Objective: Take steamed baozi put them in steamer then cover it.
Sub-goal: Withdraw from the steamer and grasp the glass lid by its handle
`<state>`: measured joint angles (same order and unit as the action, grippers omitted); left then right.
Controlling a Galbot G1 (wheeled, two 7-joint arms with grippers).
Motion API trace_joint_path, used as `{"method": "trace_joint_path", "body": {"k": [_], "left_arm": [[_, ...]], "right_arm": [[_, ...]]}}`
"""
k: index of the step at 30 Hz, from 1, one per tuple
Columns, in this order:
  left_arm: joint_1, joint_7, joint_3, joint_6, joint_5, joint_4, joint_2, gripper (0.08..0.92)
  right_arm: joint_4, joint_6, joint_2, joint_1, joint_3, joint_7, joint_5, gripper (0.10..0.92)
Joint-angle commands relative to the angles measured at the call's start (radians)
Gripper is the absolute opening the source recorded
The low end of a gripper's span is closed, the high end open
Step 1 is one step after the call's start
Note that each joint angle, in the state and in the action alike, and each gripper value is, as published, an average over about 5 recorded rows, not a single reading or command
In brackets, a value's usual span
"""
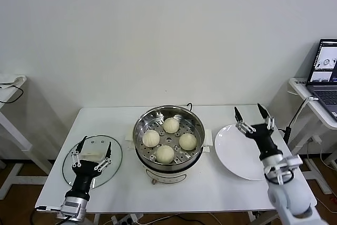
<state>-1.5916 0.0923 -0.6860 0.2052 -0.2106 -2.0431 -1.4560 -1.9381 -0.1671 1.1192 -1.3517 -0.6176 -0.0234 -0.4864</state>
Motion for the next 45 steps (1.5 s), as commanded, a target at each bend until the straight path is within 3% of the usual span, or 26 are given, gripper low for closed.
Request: {"method": "trace_joint_path", "body": {"k": [1, 9, 14, 45], "left_arm": [[-0.013, -0.113, -0.051, 0.154, -0.456, 0.148, 0.031, 0.823], [0.004, -0.267, -0.117, 0.226, -0.927, 0.293, 0.052, 0.823], [0.049, -0.318, -0.155, 0.223, -1.076, 0.387, 0.063, 0.823], [0.347, -0.341, -0.131, 0.139, -1.213, 0.628, 0.085, 0.823]], "right_arm": [[-0.018, -0.111, 0.165, -0.147, -0.051, 0.057, 0.061, 0.823], [-0.003, -0.102, 0.172, -0.122, -0.039, 0.058, 0.06, 0.823], [0.013, -0.1, 0.175, -0.108, -0.033, 0.058, 0.06, 0.823], [0.069, -0.108, 0.179, -0.084, -0.017, 0.056, 0.08, 0.823]]}}
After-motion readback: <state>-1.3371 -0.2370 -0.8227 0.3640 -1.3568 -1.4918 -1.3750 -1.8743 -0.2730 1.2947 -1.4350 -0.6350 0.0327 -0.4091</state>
